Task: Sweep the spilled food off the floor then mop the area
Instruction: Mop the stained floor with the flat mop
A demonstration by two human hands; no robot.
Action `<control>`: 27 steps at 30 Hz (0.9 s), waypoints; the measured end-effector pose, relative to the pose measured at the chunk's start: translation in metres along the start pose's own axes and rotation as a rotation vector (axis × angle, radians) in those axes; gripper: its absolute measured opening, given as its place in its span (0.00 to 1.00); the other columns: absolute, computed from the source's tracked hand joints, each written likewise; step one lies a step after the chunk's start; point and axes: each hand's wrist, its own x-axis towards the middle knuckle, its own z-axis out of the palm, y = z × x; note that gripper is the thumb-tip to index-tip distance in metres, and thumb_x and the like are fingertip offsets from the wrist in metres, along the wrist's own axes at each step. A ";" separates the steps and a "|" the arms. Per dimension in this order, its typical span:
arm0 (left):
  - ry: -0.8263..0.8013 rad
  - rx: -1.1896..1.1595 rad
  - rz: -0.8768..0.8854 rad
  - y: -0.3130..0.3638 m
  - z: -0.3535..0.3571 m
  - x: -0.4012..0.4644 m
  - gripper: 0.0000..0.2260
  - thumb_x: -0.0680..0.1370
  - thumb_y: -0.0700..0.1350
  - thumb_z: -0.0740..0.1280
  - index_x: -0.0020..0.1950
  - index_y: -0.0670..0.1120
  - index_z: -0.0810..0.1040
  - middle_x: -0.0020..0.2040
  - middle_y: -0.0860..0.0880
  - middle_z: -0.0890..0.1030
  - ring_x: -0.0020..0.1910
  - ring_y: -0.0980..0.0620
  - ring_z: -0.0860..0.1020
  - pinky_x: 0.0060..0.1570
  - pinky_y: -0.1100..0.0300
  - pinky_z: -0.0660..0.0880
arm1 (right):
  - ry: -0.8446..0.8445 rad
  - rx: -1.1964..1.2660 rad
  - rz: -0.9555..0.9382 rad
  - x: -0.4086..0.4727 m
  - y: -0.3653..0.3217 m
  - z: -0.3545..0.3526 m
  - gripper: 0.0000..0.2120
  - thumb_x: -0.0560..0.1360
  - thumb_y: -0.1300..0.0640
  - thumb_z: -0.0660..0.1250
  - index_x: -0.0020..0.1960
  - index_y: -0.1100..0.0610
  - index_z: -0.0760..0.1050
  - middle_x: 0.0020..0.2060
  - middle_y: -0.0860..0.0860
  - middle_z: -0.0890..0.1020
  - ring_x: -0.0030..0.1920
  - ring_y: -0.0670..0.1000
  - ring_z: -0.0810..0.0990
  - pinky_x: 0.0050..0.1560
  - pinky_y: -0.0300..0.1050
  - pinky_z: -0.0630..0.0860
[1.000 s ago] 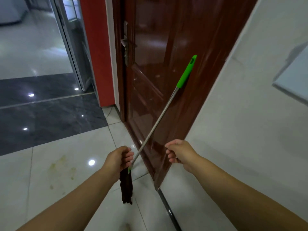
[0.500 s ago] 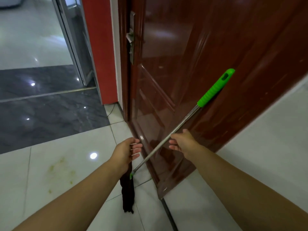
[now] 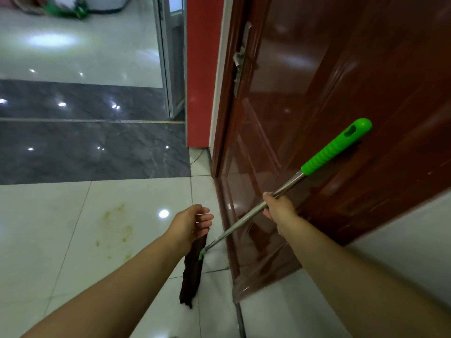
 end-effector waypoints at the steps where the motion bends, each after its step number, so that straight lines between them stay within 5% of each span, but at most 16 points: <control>1: 0.021 -0.019 -0.006 -0.004 -0.001 -0.001 0.12 0.81 0.46 0.56 0.53 0.41 0.75 0.43 0.45 0.77 0.37 0.51 0.74 0.41 0.61 0.72 | -0.011 -0.077 -0.053 0.000 0.002 0.003 0.10 0.76 0.55 0.67 0.52 0.62 0.76 0.36 0.52 0.74 0.50 0.59 0.78 0.60 0.57 0.75; 5: 0.103 -0.070 -0.007 -0.021 -0.018 -0.007 0.13 0.81 0.47 0.56 0.51 0.42 0.77 0.44 0.45 0.80 0.40 0.51 0.76 0.42 0.59 0.74 | -0.076 -0.225 -0.195 -0.001 0.013 0.023 0.09 0.74 0.51 0.68 0.39 0.55 0.75 0.37 0.55 0.78 0.46 0.60 0.80 0.55 0.61 0.77; 8: 0.162 -0.148 0.018 -0.028 -0.042 -0.019 0.14 0.82 0.47 0.55 0.48 0.42 0.77 0.44 0.45 0.81 0.42 0.49 0.78 0.40 0.58 0.74 | -0.109 -0.280 -0.292 -0.013 0.013 0.041 0.10 0.73 0.50 0.69 0.44 0.57 0.77 0.39 0.56 0.80 0.48 0.63 0.82 0.51 0.59 0.79; 12: 0.261 -0.231 0.055 -0.030 -0.081 -0.039 0.14 0.82 0.47 0.54 0.48 0.41 0.77 0.45 0.45 0.81 0.44 0.50 0.78 0.46 0.56 0.73 | -0.064 -0.393 -0.428 -0.041 0.001 0.055 0.08 0.74 0.48 0.68 0.40 0.51 0.75 0.35 0.49 0.78 0.41 0.55 0.79 0.41 0.41 0.71; 18: 0.354 -0.294 0.112 -0.026 -0.126 -0.061 0.15 0.82 0.47 0.53 0.47 0.42 0.76 0.43 0.45 0.80 0.42 0.50 0.78 0.50 0.55 0.72 | -0.073 -0.535 -0.563 -0.080 -0.024 0.079 0.11 0.76 0.45 0.64 0.46 0.52 0.76 0.35 0.47 0.74 0.37 0.51 0.72 0.38 0.40 0.64; 27: 0.391 -0.325 0.147 -0.027 -0.204 -0.097 0.14 0.81 0.47 0.54 0.46 0.43 0.76 0.42 0.46 0.81 0.40 0.52 0.78 0.39 0.58 0.74 | -0.076 -0.387 -0.670 -0.152 -0.045 0.139 0.12 0.76 0.46 0.65 0.48 0.55 0.77 0.38 0.46 0.77 0.40 0.49 0.75 0.43 0.39 0.68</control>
